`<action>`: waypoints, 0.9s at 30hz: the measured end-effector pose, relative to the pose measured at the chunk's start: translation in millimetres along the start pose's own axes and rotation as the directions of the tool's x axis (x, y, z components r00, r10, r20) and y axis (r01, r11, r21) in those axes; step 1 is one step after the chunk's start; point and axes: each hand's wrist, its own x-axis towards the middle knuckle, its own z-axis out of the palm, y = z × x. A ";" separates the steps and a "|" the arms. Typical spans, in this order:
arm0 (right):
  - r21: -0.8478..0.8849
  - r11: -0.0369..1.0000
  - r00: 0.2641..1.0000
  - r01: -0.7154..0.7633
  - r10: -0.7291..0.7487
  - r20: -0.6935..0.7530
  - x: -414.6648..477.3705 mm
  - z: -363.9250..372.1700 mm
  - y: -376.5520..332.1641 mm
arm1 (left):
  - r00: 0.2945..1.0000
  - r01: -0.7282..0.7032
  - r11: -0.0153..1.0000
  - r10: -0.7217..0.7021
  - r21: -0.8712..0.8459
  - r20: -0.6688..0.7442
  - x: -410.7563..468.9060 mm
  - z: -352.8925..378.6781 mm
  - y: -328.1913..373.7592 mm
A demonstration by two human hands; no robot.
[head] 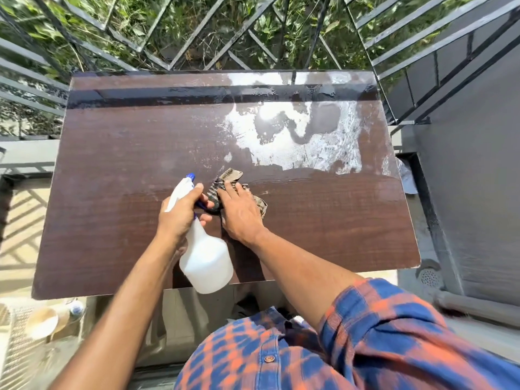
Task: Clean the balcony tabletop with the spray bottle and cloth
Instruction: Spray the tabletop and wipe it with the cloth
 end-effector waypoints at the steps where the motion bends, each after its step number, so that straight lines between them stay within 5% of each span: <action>1: 0.011 1.000 1.000 -0.009 0.009 0.004 4.3 -0.5 -4.9 | 1.000 0.002 1.000 -0.002 -0.008 0.002 0.0 -0.7 -1.5; 15: -0.046 0.994 0.974 0.095 -0.102 -0.203 -49.4 -39.4 120.4 | 0.999 0.026 0.997 -0.029 0.067 0.039 11.6 21.8 -3.9; 22: -0.024 0.996 0.957 -0.087 0.077 -0.280 -110.5 -89.1 241.3 | 0.992 0.039 0.992 -0.052 0.118 0.113 4.3 92.0 -4.3; 27: 0.088 0.923 0.871 -0.374 0.382 -0.309 -139.7 -130.2 323.8 | 0.974 0.037 0.985 -0.073 0.168 0.215 -8.4 156.6 -6.4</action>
